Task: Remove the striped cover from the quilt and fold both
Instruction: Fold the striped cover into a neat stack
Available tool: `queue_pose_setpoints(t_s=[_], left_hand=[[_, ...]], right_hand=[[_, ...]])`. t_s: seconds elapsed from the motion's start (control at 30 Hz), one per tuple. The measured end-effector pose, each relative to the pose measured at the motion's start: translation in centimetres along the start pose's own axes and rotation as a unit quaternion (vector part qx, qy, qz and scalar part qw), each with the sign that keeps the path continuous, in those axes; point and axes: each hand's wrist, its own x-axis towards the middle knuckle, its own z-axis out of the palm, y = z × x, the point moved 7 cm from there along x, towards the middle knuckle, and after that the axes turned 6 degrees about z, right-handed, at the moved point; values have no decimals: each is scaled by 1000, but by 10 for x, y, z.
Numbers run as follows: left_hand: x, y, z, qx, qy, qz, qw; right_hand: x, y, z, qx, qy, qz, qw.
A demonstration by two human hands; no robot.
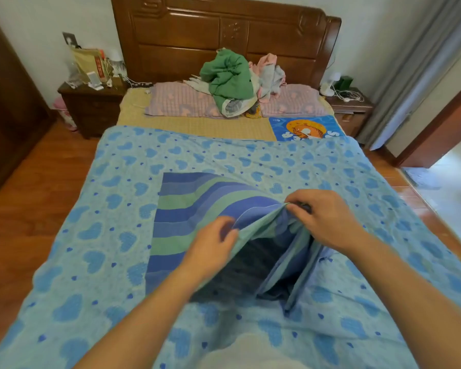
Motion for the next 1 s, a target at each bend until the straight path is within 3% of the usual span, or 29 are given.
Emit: queue_pose_setpoints(t_s=[0.07,0.17,0.27,0.4,0.53,0.87,1.0], left_hand=[[1,68,4,11,100,98,990],[-12,129,4,88,232,224,942],[-19,148,10,146,297,287,899],[-20,135,33,183,273,235,915],[-15,119,27,145,275,150,938],[-13,140,18,197,330,252,888],[-2,133,17,194,299,204,912]], right_hand=[[-1,-12,-3,1,-4,-1,1000],[-8,-23,-8,11,8,5,1000],[-15,-19,-17,34,28,33,998],[-21,-11,-28,55,63,66,994],[-24,-15,-32,65,95,71,991],[-28,-35,-30,55,141,102,983],[-31,-41,-29,55,149,92,983]])
